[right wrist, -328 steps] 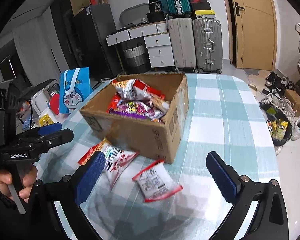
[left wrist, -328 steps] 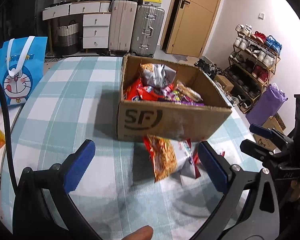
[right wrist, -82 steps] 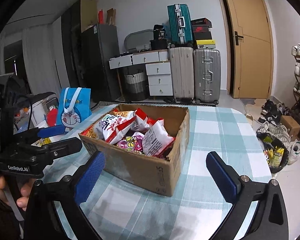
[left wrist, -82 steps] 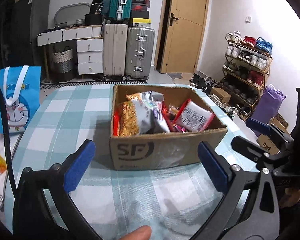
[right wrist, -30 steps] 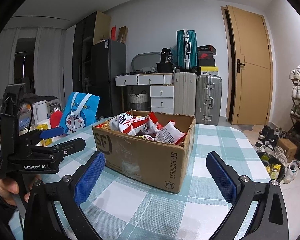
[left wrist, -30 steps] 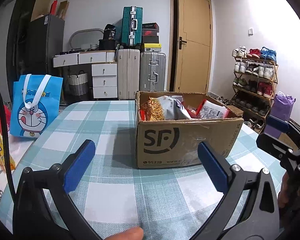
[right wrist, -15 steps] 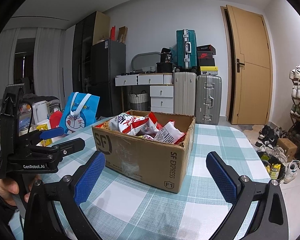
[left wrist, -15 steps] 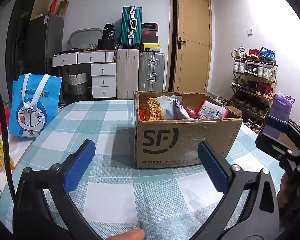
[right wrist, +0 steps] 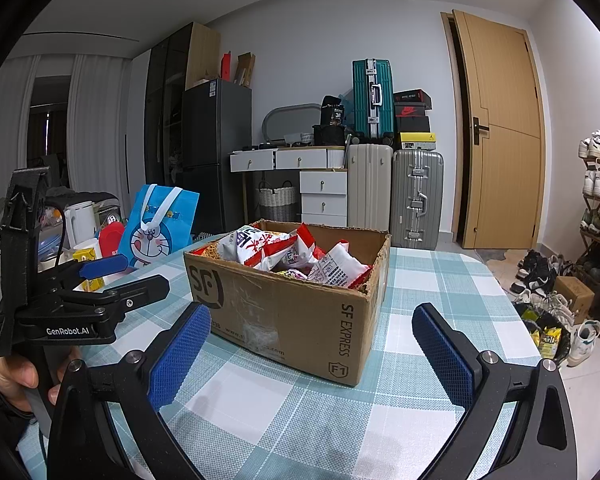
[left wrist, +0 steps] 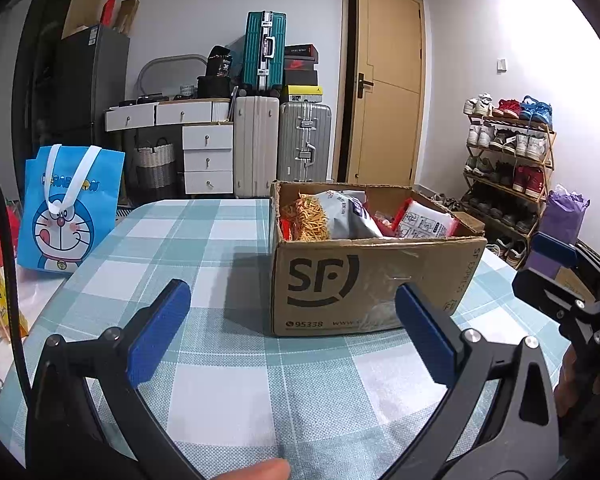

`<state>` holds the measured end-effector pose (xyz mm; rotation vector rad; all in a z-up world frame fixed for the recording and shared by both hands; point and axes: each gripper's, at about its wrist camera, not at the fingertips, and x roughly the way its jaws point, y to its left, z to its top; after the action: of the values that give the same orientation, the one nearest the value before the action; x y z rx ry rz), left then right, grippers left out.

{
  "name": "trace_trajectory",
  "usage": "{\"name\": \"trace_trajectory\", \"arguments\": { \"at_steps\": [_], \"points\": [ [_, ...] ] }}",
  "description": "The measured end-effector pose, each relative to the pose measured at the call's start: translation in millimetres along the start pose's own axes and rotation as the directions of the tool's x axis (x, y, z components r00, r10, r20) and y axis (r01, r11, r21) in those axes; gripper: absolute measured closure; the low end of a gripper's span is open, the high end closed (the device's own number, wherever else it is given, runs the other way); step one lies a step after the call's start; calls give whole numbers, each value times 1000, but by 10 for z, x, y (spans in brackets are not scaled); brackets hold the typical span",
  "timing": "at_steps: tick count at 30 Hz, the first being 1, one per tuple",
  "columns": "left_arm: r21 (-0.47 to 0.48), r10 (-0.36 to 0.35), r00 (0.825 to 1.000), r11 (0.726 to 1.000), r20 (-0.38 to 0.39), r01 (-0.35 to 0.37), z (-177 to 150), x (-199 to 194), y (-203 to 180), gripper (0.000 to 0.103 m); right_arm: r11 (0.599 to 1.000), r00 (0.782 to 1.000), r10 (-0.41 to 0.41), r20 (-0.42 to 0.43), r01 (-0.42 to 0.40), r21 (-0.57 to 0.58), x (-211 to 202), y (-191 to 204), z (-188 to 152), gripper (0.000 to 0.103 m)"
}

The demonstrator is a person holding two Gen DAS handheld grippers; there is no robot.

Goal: Organize snacks

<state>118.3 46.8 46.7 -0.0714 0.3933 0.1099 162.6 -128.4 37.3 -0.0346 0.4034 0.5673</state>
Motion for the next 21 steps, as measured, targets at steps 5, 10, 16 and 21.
{"name": "trace_trajectory", "arguments": {
  "at_steps": [5,10,16,21],
  "points": [
    [-1,0,1000,1000,-1,0,-1,-3,1,1,1000,1000,0,0,0,-1,-1,1,-1,0],
    [-1,0,1000,1000,0,0,-1,-6,2,1,1000,1000,-1,-1,1,-1,-6,-3,1,0],
    [0,-2,1000,1000,2,2,-3,-11,-2,1,1000,1000,-2,1,2,-2,-10,-9,0,0],
    [3,-7,1000,1000,18,7,-14,-27,-14,1,1000,1000,-2,1,2,-1,-10,-7,-1,0]
  ]
}}
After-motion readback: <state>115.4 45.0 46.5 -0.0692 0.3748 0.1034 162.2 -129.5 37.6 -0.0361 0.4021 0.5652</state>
